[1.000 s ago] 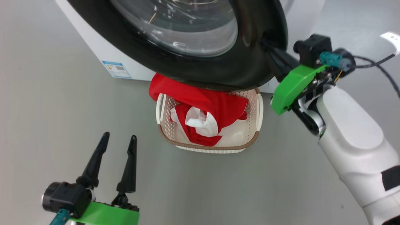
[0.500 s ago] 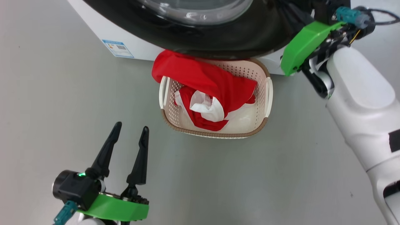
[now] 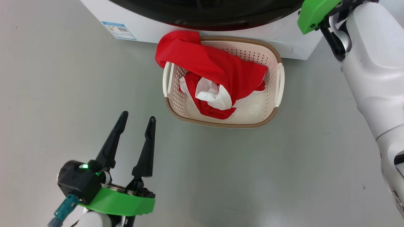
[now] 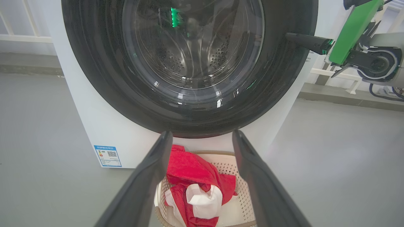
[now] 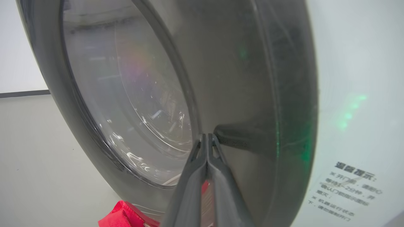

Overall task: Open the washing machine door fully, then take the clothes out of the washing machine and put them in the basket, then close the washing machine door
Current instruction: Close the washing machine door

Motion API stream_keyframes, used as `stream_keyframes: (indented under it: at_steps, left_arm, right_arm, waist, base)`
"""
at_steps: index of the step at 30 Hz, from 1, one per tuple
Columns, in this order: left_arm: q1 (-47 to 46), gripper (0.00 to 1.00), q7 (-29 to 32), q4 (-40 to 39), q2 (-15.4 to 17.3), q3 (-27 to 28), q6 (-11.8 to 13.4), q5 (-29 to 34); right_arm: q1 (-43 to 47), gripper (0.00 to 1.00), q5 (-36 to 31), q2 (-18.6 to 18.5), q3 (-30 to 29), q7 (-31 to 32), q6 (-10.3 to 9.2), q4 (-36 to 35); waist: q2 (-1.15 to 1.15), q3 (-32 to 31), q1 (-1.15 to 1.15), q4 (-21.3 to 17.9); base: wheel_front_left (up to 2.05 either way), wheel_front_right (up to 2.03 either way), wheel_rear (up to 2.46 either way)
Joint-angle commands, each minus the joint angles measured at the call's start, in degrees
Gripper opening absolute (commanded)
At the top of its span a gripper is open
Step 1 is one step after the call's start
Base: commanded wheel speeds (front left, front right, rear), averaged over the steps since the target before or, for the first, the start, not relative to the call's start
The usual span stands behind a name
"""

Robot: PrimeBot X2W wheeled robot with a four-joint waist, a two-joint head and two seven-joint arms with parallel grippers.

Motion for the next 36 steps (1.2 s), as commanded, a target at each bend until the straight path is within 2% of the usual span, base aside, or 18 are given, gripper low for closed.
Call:
stream_keyframes:
  at_steps: [1, 12, 14, 15, 16, 17, 24, 36]
  left_arm:
    - [-0.73, 1.00, -0.69, -1.37, 0.65, 1.68, -0.37, -0.49]
    - [-1.23, 1.00, -0.69, -0.70, 0.64, 2.04, -0.38, -0.96]
    - [-1.25, 1.00, -0.69, -0.72, 0.64, 1.89, -0.38, -1.77]
    - [-1.22, 1.00, -0.69, -0.65, 0.64, 1.90, -0.38, -2.03]
    - [-1.18, 1.00, -0.69, -0.58, 0.64, 1.93, -0.38, -2.11]
    - [-1.18, 1.00, -0.69, -0.53, 0.64, 2.02, -0.38, -2.10]
    - [-0.70, 1.00, -0.69, 0.05, 0.64, 2.63, -0.38, -1.52]
    - [0.39, 1.00, -0.69, 1.97, 0.64, 3.39, -0.25, -1.28]
  right_arm:
    - [-2.48, 0.00, -0.78, 0.07, -1.70, -0.53, -0.66, -0.72]
    - [0.52, 0.00, -6.33, 2.30, -7.23, -0.65, -0.66, -3.53]
    - [1.42, 0.16, -6.54, 2.57, -7.69, -0.66, -0.66, -4.30]
    - [1.96, 0.28, -6.71, 2.67, -7.90, -0.66, -0.66, -4.88]
    - [2.59, 0.49, -6.96, 2.76, -8.05, -0.66, -0.66, -5.72]
    - [3.36, 1.00, -7.29, 2.83, -8.02, -0.66, -0.66, -6.34]
    - [10.15, 1.00, -7.19, 3.17, -7.56, -0.66, -0.66, -11.69]
    - [27.42, 1.00, -7.67, 2.59, -10.96, -0.66, -0.66, -26.66]
  waist:
    - [0.00, 0.09, 0.00, 0.11]
    - [0.00, -0.83, 0.00, -0.58]
    - [0.00, -1.28, 0.00, -0.97]
    - [0.00, -1.58, 0.00, -1.18]
    - [0.00, -1.88, 0.00, -1.41]
    - [0.00, -2.23, 0.00, -1.67]
    - [0.00, -5.67, 0.00, -4.03]
    - [0.00, -12.33, 0.00, -7.75]
  base:
    - [0.00, 0.00, 0.00]
    - [0.00, 0.00, 0.00]
    - [0.00, 0.00, 0.00]
    - [0.00, 0.00, 0.00]
    - [0.00, 0.00, 0.00]
    - [0.00, 0.00, 0.00]
    - [0.00, 0.00, 0.00]
    - [0.00, 0.00, 0.00]
